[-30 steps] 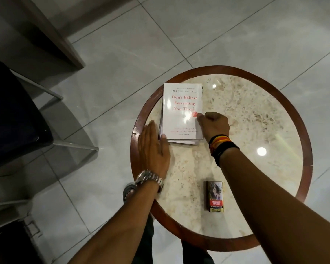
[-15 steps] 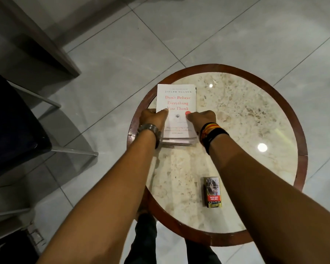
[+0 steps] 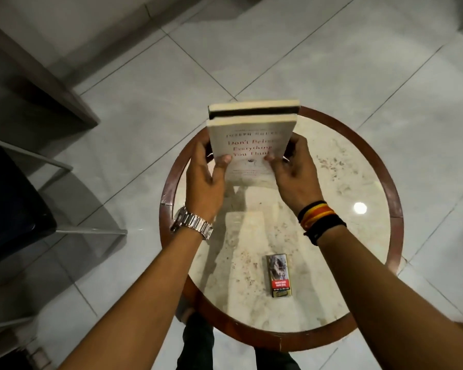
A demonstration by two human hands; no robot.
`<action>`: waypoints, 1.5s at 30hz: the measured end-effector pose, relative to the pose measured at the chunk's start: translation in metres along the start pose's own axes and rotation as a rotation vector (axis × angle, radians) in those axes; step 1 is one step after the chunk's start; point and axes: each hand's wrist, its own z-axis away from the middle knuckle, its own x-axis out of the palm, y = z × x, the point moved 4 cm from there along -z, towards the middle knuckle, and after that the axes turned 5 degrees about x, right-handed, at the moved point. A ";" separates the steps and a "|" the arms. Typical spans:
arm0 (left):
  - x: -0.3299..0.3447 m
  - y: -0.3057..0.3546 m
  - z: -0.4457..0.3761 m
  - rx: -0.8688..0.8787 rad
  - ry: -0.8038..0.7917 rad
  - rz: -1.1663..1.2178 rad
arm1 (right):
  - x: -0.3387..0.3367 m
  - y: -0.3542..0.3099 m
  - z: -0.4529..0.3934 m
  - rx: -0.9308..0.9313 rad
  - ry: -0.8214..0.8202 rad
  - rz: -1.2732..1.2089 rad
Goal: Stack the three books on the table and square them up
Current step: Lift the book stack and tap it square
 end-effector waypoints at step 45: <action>0.245 0.003 0.012 -0.380 -0.186 -0.460 | -0.166 0.128 -0.068 0.615 0.170 0.298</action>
